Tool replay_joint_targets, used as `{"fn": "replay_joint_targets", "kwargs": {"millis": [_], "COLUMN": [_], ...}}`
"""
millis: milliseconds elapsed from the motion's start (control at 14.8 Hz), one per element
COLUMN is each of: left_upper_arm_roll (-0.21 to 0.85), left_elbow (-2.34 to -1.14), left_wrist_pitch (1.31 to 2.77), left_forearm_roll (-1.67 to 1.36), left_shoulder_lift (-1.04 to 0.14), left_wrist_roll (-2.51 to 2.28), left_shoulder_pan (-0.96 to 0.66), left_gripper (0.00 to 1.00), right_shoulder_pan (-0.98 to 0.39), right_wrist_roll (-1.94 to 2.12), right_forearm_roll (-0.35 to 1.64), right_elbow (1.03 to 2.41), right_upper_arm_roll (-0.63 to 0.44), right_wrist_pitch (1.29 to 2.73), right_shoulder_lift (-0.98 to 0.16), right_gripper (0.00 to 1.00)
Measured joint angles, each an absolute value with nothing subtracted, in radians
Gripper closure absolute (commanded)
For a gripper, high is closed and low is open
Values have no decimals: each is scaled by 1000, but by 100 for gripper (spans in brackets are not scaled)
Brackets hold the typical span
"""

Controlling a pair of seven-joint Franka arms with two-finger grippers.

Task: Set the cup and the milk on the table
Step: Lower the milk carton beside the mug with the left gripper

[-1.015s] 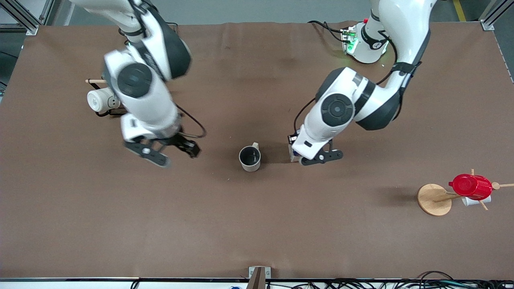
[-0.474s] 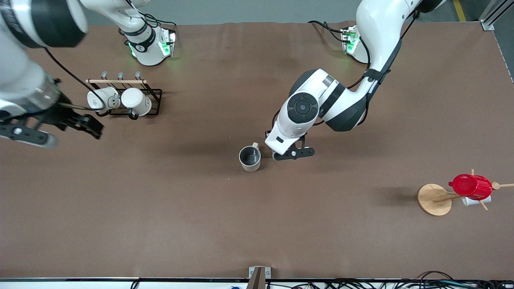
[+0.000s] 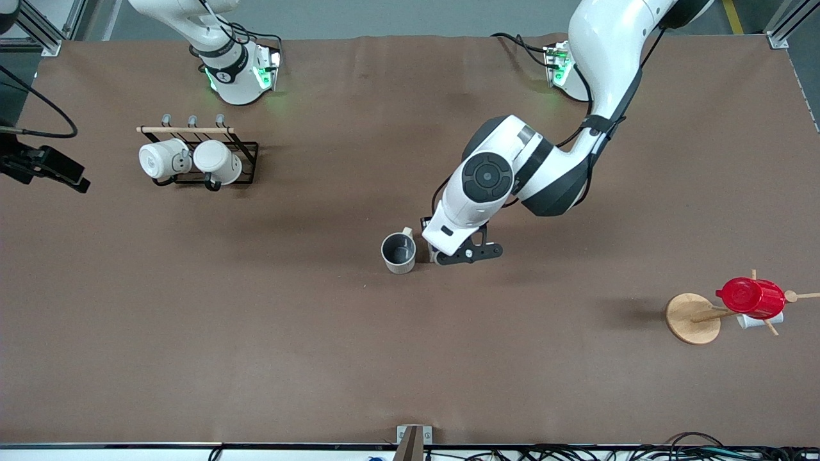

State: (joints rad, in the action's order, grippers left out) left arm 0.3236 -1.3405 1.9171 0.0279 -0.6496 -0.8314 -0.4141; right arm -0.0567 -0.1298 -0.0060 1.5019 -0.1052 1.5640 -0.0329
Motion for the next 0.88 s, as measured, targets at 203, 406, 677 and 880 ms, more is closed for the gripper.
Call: {"fn": "replay_joint_targets", "kwargs": {"millis": [203,406,677,880], "left_upper_arm_roll": [324,324,323,323], "left_elbow": [-1322,-1316,-1316,-1315], "left_wrist_pitch": [1936,1949,1960,1971], "left_forearm_roll": [28,28,28,28], "left_shoulder_lift": [-675,-686,-692,-701], "left_wrist_roll": [-831,-831,-831,-831], "left_shoulder_pan": [-430,-438,-440,-443], "left_gripper": [71,70,0,0], "right_shoulder_pan": [-51,-21,-7,-7], "right_wrist_roll": [-129,-129,-129,-129], "right_forearm_roll": [-3,-1,0,0], "right_elbow": [1502,1502,1502,1502], "right_upper_arm_roll": [-103,-86,-65,-59], "right_wrist_pitch": [1564,1564,1563,1562], "right_shoulder_lift": [-33,-33,-33,-33], "right_gripper": [0,0,0,0]}}
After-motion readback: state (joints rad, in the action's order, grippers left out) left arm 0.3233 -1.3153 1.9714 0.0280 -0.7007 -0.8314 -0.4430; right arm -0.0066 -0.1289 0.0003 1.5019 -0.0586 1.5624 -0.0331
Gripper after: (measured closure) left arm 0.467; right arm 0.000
